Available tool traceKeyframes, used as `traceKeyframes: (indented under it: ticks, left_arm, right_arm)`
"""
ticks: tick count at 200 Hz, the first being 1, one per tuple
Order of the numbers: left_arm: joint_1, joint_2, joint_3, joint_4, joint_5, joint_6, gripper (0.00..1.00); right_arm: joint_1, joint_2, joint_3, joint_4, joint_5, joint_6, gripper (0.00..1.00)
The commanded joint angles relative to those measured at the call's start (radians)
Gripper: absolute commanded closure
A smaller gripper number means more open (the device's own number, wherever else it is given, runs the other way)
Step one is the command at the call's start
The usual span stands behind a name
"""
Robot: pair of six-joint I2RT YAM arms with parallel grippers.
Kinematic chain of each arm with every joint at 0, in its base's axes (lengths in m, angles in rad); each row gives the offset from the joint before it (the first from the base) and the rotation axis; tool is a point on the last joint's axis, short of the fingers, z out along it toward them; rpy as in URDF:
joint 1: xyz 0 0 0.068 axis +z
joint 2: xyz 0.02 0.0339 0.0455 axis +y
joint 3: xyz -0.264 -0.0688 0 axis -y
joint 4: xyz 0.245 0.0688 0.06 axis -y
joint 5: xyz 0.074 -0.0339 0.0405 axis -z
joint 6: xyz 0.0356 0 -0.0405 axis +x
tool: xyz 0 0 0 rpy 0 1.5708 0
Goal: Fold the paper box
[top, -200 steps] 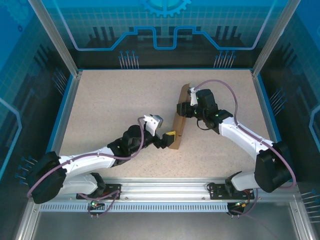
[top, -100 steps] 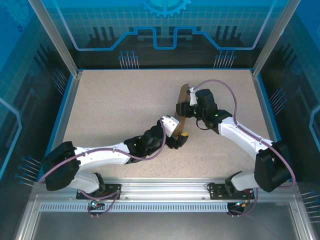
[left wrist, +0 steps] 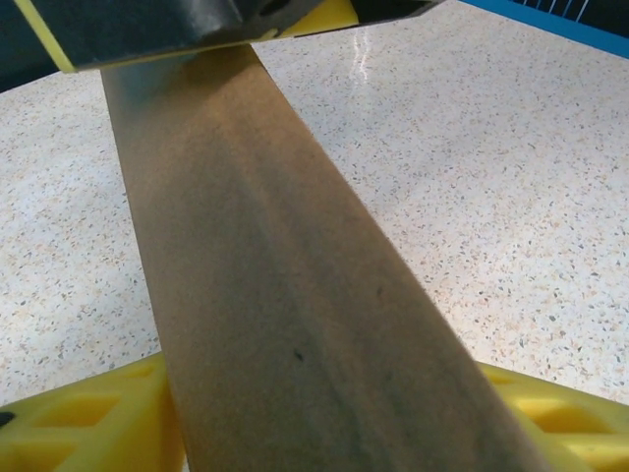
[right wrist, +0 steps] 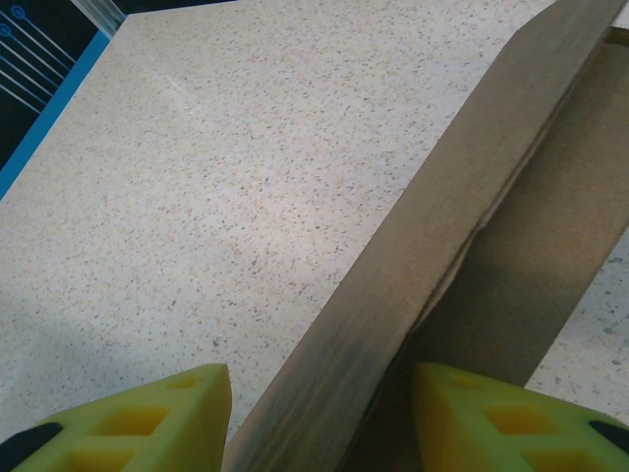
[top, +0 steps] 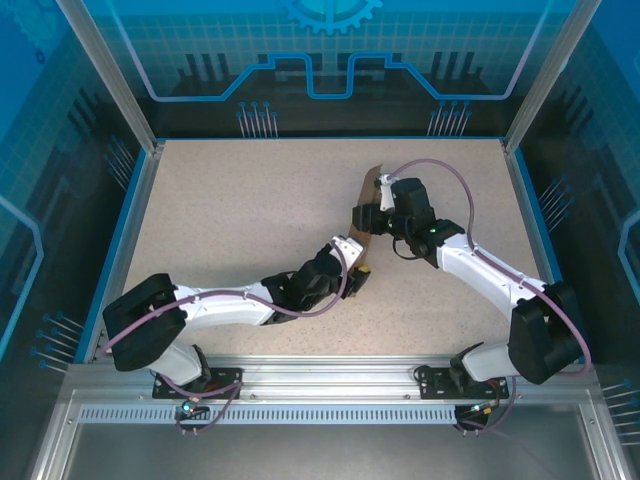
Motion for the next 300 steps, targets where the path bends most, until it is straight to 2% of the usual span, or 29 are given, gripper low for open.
traceKeyframes:
  ticks: [1,39,59,96,130,171,189,212,239,264,300]
  left_arm:
    - [0.033,-0.012,-0.005,0.038,0.054,0.001,0.41]
    - [0.094,-0.050,-0.046,0.044,0.127,0.045,0.53]
    - [0.145,-0.082,-0.065,0.038,0.215,0.077,0.56]
    - [0.282,-0.154,-0.077,-0.033,0.464,0.162,0.57]
    - [0.418,-0.177,-0.041,-0.135,0.664,0.253,0.57]
    - [0.541,-0.169,0.012,-0.232,0.881,0.364,0.59]
    - [0.584,-0.145,0.045,-0.288,0.971,0.403,0.59]
    - [0.612,-0.110,0.088,-0.369,1.026,0.457,0.59]
    - [0.617,-0.081,0.107,-0.412,1.050,0.512,0.59]
    - [0.618,-0.069,0.114,-0.423,1.057,0.531,0.59]
    - [0.620,-0.072,0.114,-0.421,1.060,0.533,0.59]
  right_arm:
    - [0.002,0.037,-0.039,-0.151,0.000,0.001,0.47]
    - [-0.008,-0.003,-0.008,-0.176,-0.008,-0.016,0.38]
    - [-0.017,-0.054,0.038,-0.202,-0.013,-0.070,0.31]
    - [-0.053,-0.128,0.153,-0.286,0.016,-0.277,0.22]
    - [-0.177,-0.130,0.218,-0.286,-0.081,-0.410,0.21]
    - [-0.328,-0.064,0.249,-0.202,-0.285,-0.552,0.24]
    - [-0.350,-0.012,0.275,-0.225,-0.325,-0.658,0.25]
    - [-0.358,0.059,0.322,-0.289,-0.361,-0.817,0.28]
    - [-0.355,0.132,0.393,-0.367,-0.346,-0.929,0.33]
    - [-0.344,0.184,0.442,-0.416,-0.265,-0.989,0.43]
    - [-0.326,0.259,0.496,-0.497,-0.167,-1.051,0.50]
